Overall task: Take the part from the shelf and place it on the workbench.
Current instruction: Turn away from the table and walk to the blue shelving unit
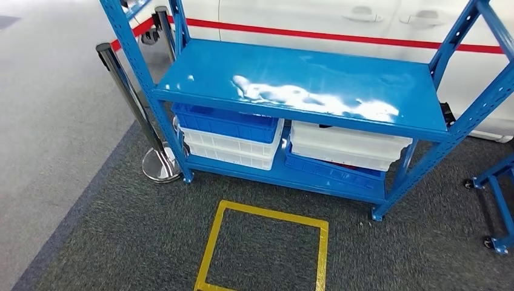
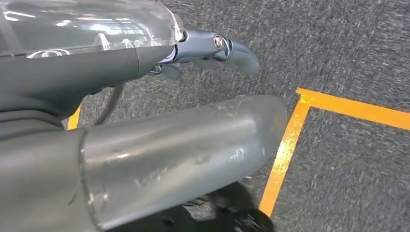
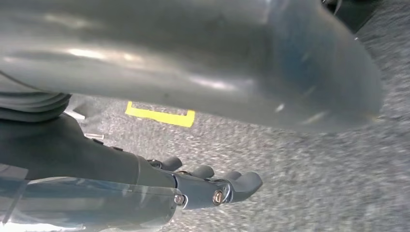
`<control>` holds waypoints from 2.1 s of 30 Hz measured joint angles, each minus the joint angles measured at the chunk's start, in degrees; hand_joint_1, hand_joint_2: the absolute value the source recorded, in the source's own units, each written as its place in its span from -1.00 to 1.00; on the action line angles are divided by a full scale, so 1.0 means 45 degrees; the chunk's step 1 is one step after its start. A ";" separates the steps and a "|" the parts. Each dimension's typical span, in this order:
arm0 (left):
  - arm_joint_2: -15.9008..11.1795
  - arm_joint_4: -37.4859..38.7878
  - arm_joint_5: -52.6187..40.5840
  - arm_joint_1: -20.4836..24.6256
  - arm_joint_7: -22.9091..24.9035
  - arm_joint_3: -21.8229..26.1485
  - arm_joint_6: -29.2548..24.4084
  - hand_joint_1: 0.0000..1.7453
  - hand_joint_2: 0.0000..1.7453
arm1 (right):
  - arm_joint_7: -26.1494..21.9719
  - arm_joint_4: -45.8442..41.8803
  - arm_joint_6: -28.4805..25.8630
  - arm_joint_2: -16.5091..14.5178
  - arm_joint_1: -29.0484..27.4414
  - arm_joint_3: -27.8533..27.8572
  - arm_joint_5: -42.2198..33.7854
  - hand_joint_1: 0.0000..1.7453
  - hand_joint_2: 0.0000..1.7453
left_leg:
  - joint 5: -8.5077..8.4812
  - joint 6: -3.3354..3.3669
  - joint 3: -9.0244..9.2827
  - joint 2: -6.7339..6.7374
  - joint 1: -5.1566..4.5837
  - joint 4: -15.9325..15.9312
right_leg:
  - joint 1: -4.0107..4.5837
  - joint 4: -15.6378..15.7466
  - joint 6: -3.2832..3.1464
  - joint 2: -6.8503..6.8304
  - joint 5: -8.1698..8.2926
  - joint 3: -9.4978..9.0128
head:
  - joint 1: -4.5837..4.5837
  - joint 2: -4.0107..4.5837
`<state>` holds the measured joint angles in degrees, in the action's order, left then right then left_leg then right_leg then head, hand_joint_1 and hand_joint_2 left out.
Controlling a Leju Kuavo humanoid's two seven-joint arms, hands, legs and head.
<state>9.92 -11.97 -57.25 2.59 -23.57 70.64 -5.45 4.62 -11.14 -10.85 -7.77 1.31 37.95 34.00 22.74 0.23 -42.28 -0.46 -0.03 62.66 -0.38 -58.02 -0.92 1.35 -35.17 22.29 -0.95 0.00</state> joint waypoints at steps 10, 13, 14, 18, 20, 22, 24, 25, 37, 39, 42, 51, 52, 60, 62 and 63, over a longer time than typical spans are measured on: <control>0.0017 -0.0011 -0.0002 0.0391 0.0357 0.0063 -0.0331 -1.00 -1.00 | -0.0015 -0.0017 0.0045 0.0001 0.0352 0.0066 0.0072 -1.00 -1.00 | 0.0079 0.0485 0.1313 -0.0059 0.0037 -0.0851 | -0.0137 -0.3320 0.0762 -0.0216 -0.1297 0.2001 | 0.0108 0.0000; 0.0041 -0.0011 -0.0029 0.0326 0.0393 0.0086 -0.0348 -1.00 -1.00 | -0.0003 -0.0016 0.0041 0.0023 0.0193 0.0076 0.0084 -1.00 -1.00 | 0.0496 0.0395 0.1872 -0.0154 0.0047 -0.0855 | -0.0155 -0.1899 0.0744 -0.0225 0.0785 0.2383 | 0.0121 0.0000; 0.0052 -0.0011 -0.0036 0.0320 0.0393 0.0097 -0.0347 -1.00 -1.00 | 0.0000 -0.0012 0.0042 0.0028 0.0141 0.0081 0.0087 -1.00 -1.00 | 0.0612 0.0334 0.2009 -0.0173 0.0024 -0.0837 | -0.0129 -0.1213 0.0690 -0.0226 0.1350 0.2305 | 0.0124 0.0000; 0.0061 -0.0011 -0.0013 0.0378 0.0391 0.0148 -0.0325 -1.00 -1.00 | 0.0004 -0.0003 0.0089 0.0026 0.0201 0.0095 0.0101 -1.00 -1.00 | 0.0812 0.0052 0.2142 -0.0182 -0.0039 -0.0843 | -0.0052 -0.0209 0.0256 -0.0215 0.1497 0.2067 | 0.0140 0.0000; 0.0053 -0.0011 0.0006 0.0397 0.0387 0.0163 -0.0306 -1.00 -1.00 | 0.0005 -0.0003 0.0114 0.0016 0.0202 0.0095 0.0104 -1.00 -1.00 | 0.1012 -0.0088 0.2119 -0.0143 -0.0031 -0.0620 | -0.0113 -0.0079 0.0084 -0.0241 0.1464 0.1914 | 0.0122 0.0000; 0.0051 -0.0011 0.0006 0.0392 0.0384 0.0169 -0.0282 -1.00 -1.00 | 0.0007 -0.0003 0.0118 0.0016 0.0178 0.0095 0.0112 -1.00 -1.00 | 0.1572 -0.0198 0.1585 -0.0075 0.0028 0.0558 | -0.0146 0.0008 -0.0069 -0.0299 0.1390 0.1741 | 0.0075 0.0001; 0.0053 -0.0011 0.0010 0.0375 0.0379 0.0172 -0.0234 -1.00 -1.00 | 0.0006 -0.0003 0.0124 0.0021 0.0171 0.0095 0.0126 -1.00 -1.00 | 0.2163 -0.0285 0.0647 -0.0017 0.0098 0.2256 | -0.0116 0.0006 -0.0145 -0.0331 0.1255 0.1621 | 0.0053 0.0002; 0.0052 -0.0011 0.0013 0.0366 0.0375 0.0174 -0.0214 -1.00 -1.00 | 0.0006 -0.0003 0.0132 0.0020 0.0172 0.0095 0.0134 -1.00 -1.00 | 0.2194 -0.0311 0.0333 -0.0002 0.0120 0.2739 | -0.0101 0.0004 -0.0144 -0.0327 0.1176 0.1536 | 0.0051 0.0001; 0.0075 -0.0011 0.0018 0.0324 0.0374 0.0196 -0.0168 -1.00 -1.00 | 0.0012 -0.0007 0.0148 0.0013 0.0276 0.0096 0.0237 -1.00 -1.00 | 0.0841 0.0458 0.2314 0.0018 0.0096 -0.1023 | -0.0091 -0.1578 0.0550 -0.0310 0.0488 0.1559 | 0.0221 0.0000; 0.0070 -0.0011 0.0000 0.0338 0.0392 0.0198 -0.0239 -1.00 -1.00 | 0.0013 -0.0006 0.0148 0.0012 0.0265 0.0104 0.0271 -1.00 -1.00 | 0.0976 0.0520 0.2524 0.0018 0.0094 -0.1057 | -0.0095 -0.2990 0.0606 -0.0303 -0.0142 0.2648 | 0.0258 0.0000; 0.0070 -0.0011 -0.0052 0.0319 0.0426 0.0199 -0.0402 -1.00 -1.00 | 0.0018 -0.0004 0.0130 0.0013 0.0230 0.0153 0.0330 -1.00 -1.00 | 0.1281 0.0473 0.2940 -0.0033 0.0090 -0.1055 | -0.0101 -0.3001 0.0614 -0.0306 0.0010 0.3411 | 0.0261 0.0001; 0.0101 -0.0011 -0.0090 0.0363 0.0506 0.0204 -0.0453 -1.00 -1.00 | 0.0067 -0.0004 0.0091 0.0021 0.0161 0.0270 0.0287 -1.00 -1.00 | 0.2116 -0.0131 0.3452 -0.0006 0.0058 -0.0516 | -0.0028 -0.0236 -0.0014 -0.0233 0.2143 0.2737 | 0.0203 0.0000; 0.0101 -0.0011 -0.0093 0.0372 0.0508 0.0204 -0.0454 -1.00 -1.00 | 0.0007 -0.0005 0.0118 0.0016 0.0169 0.0337 0.0181 -1.00 -1.00 | 0.2385 -0.0194 0.3145 0.0012 0.0080 0.0084 | -0.0046 -0.0203 -0.0066 -0.0202 0.2122 0.2672 | 0.0175 0.0000; 0.0096 -0.0011 -0.0117 0.0328 0.0514 0.0219 -0.0538 -1.00 -1.00 | -0.0074 -0.0003 -0.0112 -0.0014 0.0214 0.0628 0.0086 -1.00 -1.00 | 0.1547 -0.0162 0.2203 -0.0356 0.0129 -0.0055 | -0.0035 -0.0216 -0.0050 0.0554 0.1906 0.2372 | 0.0128 0.0000; 0.0086 -0.0011 -0.0120 0.0315 0.0511 0.0226 -0.0555 -1.00 -1.00 | -0.0016 -0.0003 -0.0248 -0.0039 0.0249 0.0629 0.0147 -1.00 -1.00 | 0.1409 -0.0031 0.2402 -0.0647 0.0084 -0.0756 | -0.0042 -0.0247 0.0072 0.0797 0.1889 0.2425 | 0.0125 0.0000; 0.0085 -0.0011 -0.0120 0.0310 0.0511 0.0228 -0.0560 -1.00 -1.00 | 0.0006 -0.0003 -0.0293 -0.0045 0.0257 0.0629 0.0176 -1.00 -1.00 | 0.1465 0.0023 0.2409 -0.0633 0.0060 -0.0766 | -0.0041 -0.0253 0.0151 0.0923 0.1887 0.2440 | 0.0129 0.0001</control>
<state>10.30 -12.02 -57.79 3.98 -21.27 71.67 -7.97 4.65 -11.15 -12.17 -7.97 2.47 40.79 34.79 29.33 0.34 -31.44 -3.31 0.24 59.21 -0.56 -59.16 -0.24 5.51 -26.68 33.27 -0.37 0.01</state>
